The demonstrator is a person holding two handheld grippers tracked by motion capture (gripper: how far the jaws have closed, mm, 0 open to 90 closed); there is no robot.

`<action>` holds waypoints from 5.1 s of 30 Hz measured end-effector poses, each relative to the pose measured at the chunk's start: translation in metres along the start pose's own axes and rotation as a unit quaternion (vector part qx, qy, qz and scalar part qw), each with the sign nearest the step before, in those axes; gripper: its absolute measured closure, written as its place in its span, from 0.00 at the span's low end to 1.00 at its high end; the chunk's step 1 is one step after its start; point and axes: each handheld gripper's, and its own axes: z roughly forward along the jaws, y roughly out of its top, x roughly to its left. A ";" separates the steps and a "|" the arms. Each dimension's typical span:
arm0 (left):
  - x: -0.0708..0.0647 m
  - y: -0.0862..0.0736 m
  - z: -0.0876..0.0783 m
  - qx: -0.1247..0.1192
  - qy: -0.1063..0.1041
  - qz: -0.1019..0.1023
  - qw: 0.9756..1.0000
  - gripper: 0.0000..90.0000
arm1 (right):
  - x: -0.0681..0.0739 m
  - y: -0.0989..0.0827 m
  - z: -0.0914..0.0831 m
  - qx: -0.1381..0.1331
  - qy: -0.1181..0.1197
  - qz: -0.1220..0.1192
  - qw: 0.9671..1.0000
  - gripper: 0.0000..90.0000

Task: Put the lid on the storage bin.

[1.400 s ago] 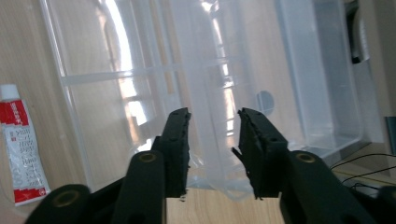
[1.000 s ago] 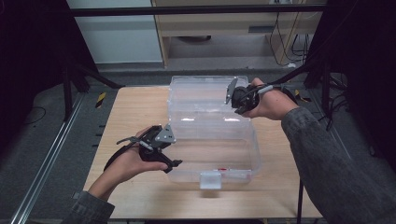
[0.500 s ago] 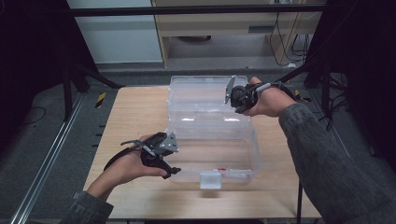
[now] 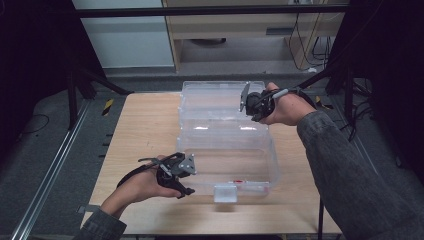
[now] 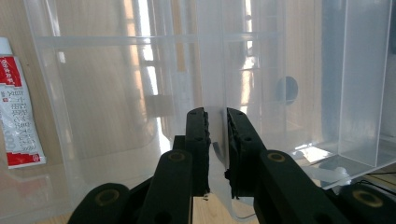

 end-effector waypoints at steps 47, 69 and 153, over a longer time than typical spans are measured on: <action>-0.012 0.008 0.021 0.012 0.011 -0.068 0.998 0.87 | 0.028 0.009 -0.021 -0.006 -0.017 -0.044 0.999 0.94; -0.012 0.012 0.022 0.026 0.042 -0.026 0.998 0.82 | 0.075 0.002 -0.043 -0.013 -0.031 -0.068 0.997 0.93; -0.011 0.008 -0.009 -0.050 0.065 -0.041 0.996 0.58 | 0.108 -0.007 -0.037 -0.039 -0.018 -0.074 0.996 0.93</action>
